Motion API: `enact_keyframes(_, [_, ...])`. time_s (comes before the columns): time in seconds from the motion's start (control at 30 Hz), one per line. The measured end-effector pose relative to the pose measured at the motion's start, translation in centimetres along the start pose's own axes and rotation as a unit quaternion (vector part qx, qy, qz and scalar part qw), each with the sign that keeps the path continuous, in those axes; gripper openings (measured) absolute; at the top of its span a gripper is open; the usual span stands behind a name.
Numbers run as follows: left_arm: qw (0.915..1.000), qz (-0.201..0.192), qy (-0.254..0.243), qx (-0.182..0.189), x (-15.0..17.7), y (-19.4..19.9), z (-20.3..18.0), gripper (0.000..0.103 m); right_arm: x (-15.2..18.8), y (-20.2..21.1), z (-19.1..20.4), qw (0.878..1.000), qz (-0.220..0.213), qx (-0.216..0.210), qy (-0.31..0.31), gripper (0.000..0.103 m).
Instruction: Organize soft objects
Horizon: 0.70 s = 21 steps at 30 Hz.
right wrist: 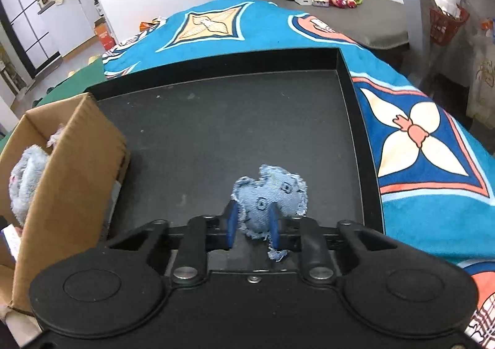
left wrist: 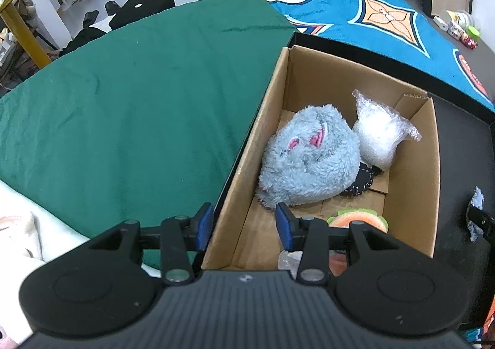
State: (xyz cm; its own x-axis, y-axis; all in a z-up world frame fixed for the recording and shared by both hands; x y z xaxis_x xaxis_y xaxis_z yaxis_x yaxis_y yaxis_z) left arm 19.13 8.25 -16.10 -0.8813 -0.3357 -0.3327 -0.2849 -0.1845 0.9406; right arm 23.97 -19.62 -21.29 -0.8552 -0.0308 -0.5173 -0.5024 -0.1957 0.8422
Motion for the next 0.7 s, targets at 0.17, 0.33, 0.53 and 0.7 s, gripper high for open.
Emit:
enact_keyframes(0.17, [0.9998, -0.009, 0.01, 0.015, 0.2, 0.5, 0.8, 0.043, 0.0, 1.2, 1.0, 1.0, -0.006, -0.004, 0.011, 0.0])
enact_keyframes(0.33, [0.9994, -0.012, 0.015, 0.028, 0.2, 0.7, 1.3, 0.043, 0.0, 1.6, 1.8, 1.0, -0.007, 0.007, 0.024, 0.001])
enact_keyframes(0.53, [0.999, -0.011, 0.02, 0.038, 0.4, 0.7, 2.0, 0.043, -0.5, 0.4, 0.4, 0.999, -0.013, 0.037, -0.005, 0.033])
enact_keyframes(0.7, [0.9991, -0.01, 0.014, 0.038, 0.2, 0.5, 1.7, 0.043, -0.7, -0.5, -0.1, 0.999, -0.002, 0.027, -0.024, 0.037])
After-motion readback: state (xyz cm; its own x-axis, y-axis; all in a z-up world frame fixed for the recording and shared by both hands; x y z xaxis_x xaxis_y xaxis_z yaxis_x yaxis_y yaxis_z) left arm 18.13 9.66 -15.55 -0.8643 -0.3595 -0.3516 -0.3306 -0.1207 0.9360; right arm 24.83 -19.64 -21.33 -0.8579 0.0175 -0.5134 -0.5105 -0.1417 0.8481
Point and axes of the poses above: each gripper's, at about its wrist camera, not at the fingertips, and y roughly against the way its jaws point, z to its left, x to its underside, the point moved 3 cm from there along -y, roughly the way its jaws point, and after that the axes turned 5 degrees about z, right-handed, at the moved point
